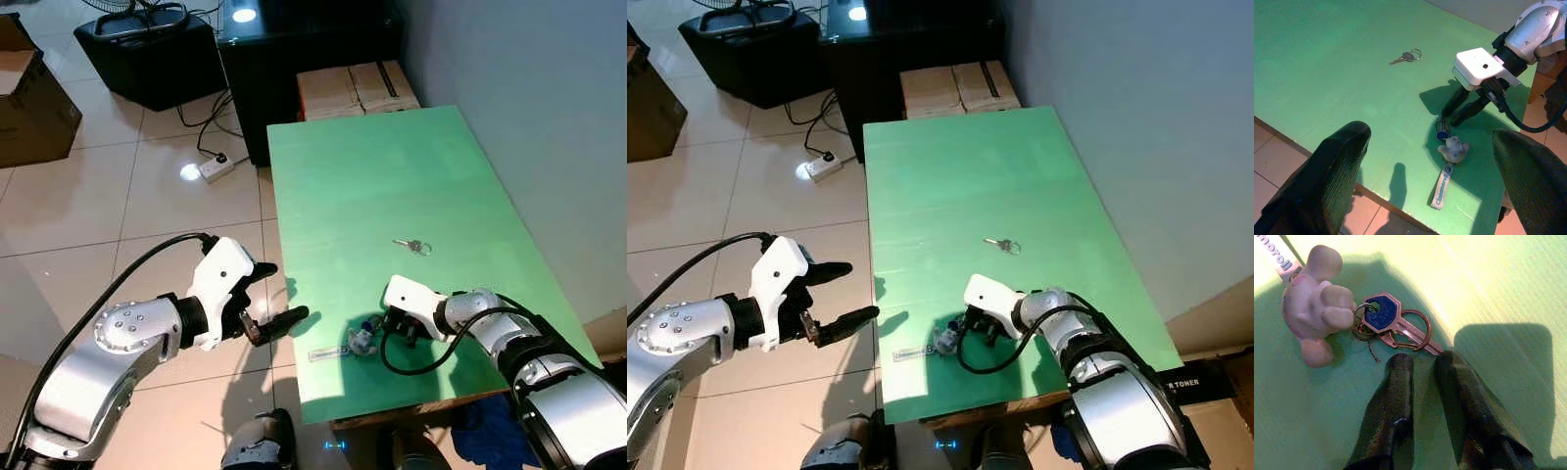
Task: Hang keys on a hook
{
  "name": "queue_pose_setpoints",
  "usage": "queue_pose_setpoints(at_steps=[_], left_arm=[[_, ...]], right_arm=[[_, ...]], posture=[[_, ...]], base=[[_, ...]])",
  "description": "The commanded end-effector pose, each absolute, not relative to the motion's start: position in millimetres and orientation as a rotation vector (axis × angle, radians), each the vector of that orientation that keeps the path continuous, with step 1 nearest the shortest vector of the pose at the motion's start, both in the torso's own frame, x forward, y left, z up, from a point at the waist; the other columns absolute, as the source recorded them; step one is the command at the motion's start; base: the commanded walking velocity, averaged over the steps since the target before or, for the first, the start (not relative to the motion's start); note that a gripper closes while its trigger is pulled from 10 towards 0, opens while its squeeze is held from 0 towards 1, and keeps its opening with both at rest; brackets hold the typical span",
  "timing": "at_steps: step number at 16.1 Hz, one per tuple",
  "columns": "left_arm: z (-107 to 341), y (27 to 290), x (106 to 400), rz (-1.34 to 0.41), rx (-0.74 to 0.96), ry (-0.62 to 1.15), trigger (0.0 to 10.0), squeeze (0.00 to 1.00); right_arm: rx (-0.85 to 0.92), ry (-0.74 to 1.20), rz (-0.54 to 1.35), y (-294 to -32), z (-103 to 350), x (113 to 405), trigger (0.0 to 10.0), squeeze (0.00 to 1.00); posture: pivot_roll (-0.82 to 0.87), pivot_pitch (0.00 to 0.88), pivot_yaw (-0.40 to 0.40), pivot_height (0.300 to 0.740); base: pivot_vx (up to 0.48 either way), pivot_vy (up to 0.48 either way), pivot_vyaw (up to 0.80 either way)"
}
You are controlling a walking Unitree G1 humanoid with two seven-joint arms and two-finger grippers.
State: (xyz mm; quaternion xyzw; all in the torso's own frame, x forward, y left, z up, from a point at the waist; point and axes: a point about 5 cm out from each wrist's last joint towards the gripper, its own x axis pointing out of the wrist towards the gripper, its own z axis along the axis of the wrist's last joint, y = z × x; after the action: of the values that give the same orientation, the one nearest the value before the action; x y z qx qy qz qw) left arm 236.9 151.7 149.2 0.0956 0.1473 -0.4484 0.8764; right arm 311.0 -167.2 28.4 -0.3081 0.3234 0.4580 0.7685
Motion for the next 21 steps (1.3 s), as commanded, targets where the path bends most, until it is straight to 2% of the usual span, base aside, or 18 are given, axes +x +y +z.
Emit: queue_pose_setpoints(at_steps=[1,6,10,12,13,14,21], left_arm=[[147,150,234,-0.943,0.208,0.314,10.0,0.0],[147,149,235,-0.94,0.208,0.306,10.0,0.0],[147,148,236,-0.935,0.207,0.297,10.0,0.0],[146,149,237,-0.937,0.211,0.297,10.0,0.0],[147,149,237,-0.937,0.213,0.297,10.0,0.0],[147,149,238,-0.941,0.217,0.298,10.0,0.0],[147,150,238,-0.952,0.233,0.301,10.0,0.0]], right_arm=[[-0.643,0.726,1.003,-172,24,305,0.0,0.0],[-0.608,0.685,1.003,-172,29,309,0.0,0.0],[-0.463,0.614,0.993,-173,38,313,0.0,0.0],[-0.456,0.567,1.0,-173,43,315,0.0,0.0],[-0.456,0.56,0.994,-172,44,316,6.4,0.0],[-0.464,0.549,0.99,-171,46,318,10.0,1.0],[-0.525,0.559,1.055,-156,47,320,10.0,1.0]], posture=[[0.03,0.201,0.068,0.74],[0.02,0.185,0.06,0.74],[0.01,0.177,0.056,0.74],[0.0,0.181,0.061,0.74],[0.0,0.187,0.063,0.74],[0.0,0.19,0.064,0.74],[0.02,0.212,0.069,0.74]], base=[[0.0,0.0,0.0],[0.0,0.0,0.0],[0.0,0.0,0.0],[0.0,0.0,0.0],[0.0,0.0,0.0],[0.0,0.0,0.0],[0.0,0.0,0.0]])
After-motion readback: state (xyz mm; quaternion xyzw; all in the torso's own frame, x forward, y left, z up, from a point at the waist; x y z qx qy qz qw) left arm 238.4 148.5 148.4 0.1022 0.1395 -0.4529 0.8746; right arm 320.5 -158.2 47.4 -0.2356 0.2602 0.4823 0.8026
